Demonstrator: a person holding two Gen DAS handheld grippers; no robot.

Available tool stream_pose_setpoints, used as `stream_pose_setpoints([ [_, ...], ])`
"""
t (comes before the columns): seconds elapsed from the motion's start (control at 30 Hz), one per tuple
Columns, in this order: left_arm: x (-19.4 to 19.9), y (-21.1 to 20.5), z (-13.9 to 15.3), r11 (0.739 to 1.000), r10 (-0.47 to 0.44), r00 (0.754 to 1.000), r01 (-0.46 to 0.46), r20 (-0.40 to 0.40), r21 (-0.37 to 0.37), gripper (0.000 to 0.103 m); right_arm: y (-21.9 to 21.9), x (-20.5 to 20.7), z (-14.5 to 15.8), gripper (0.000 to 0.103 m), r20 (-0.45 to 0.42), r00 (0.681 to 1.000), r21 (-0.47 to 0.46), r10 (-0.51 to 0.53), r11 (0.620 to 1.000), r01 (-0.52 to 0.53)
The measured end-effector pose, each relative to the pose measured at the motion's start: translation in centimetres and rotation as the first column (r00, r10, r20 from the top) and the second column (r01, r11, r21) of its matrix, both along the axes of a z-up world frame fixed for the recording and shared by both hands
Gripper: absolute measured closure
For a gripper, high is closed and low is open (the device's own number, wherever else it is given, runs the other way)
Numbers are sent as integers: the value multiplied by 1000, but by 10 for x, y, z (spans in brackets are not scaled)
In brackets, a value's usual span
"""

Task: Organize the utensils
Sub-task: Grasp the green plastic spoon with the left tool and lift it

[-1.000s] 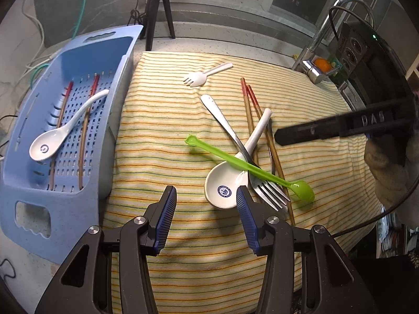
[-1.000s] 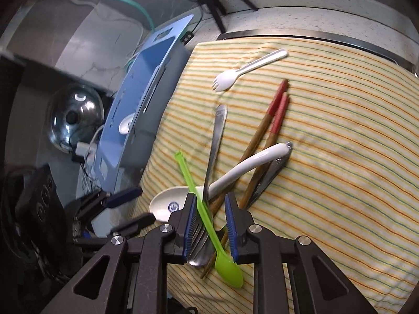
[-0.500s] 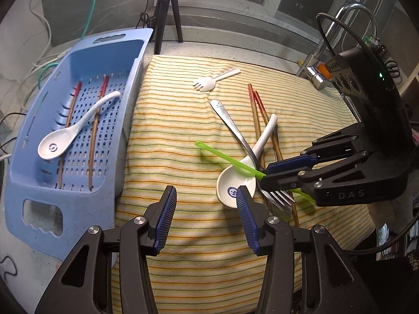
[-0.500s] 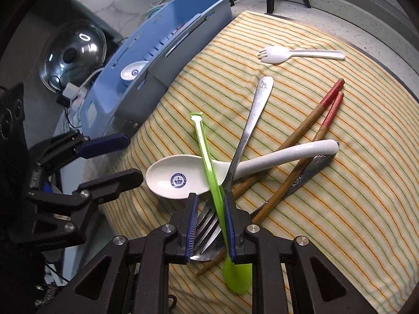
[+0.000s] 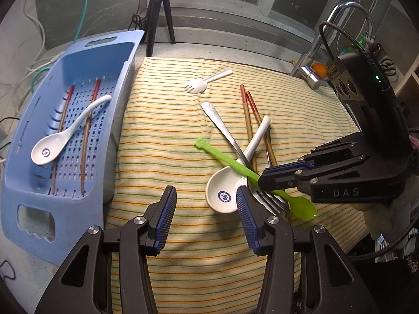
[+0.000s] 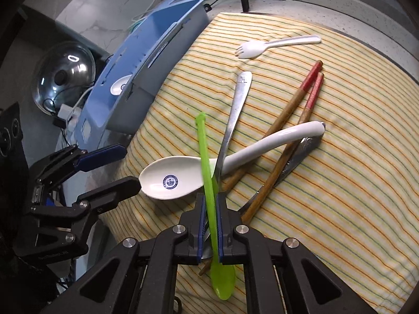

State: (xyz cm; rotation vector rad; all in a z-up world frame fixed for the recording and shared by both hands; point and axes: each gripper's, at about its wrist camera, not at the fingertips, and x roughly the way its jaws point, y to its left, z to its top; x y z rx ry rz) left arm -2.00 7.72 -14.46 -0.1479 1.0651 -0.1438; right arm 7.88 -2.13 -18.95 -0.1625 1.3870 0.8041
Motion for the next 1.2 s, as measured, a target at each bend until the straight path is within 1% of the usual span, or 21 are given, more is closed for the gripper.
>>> stream_pose_setpoints([
  [0.1, 0, -2, 0, 1000, -6, 1000, 6, 1, 3, 57, 12, -7, 0, 94, 43, 998, -29, 35, 999, -34],
  [0.23, -2, -1, 1, 1000, -1, 1000, 1, 4, 2, 57, 16, -7, -1, 96, 81, 996, -63, 30, 998, -25],
  [0.37, -5, 1, 3, 1000, 3, 1000, -3, 5, 4, 57, 1, -1, -2, 97, 78, 996, -61, -47, 997, 51],
  [0.43, -5, 1, 3, 1000, 5, 1000, -5, 4, 1, 57, -10, 4, -3, 97, 63, 993, -40, -95, 994, 98],
  [0.63, -1, -4, 2, 1000, -13, 1000, 13, 0, -3, 57, -38, 9, 0, 97, 44, 974, -5, -222, 975, 223],
  [0.83, 8, -22, 3, 998, -67, 998, 67, 4, -6, 57, -61, 10, -2, 97, 23, 953, -1, -303, 953, 303],
  [1.03, 24, -48, 6, 989, -145, 989, 145, 17, -24, 57, -82, 14, -5, 97, 23, 930, -16, -367, 930, 368],
  [1.07, 27, -52, 5, 987, -157, 987, 158, 17, -26, 58, -85, 15, -6, 96, 17, 927, -13, -375, 927, 375],
  [1.13, 36, -60, 3, 983, -184, 983, 184, 5, -29, 70, -91, 15, -6, 96, -1, 920, 7, -392, 920, 392],
  [1.2, 46, -67, -1, 978, -205, 979, 204, -7, -39, 78, -94, 15, -5, 96, -2, 918, 10, -396, 918, 396],
])
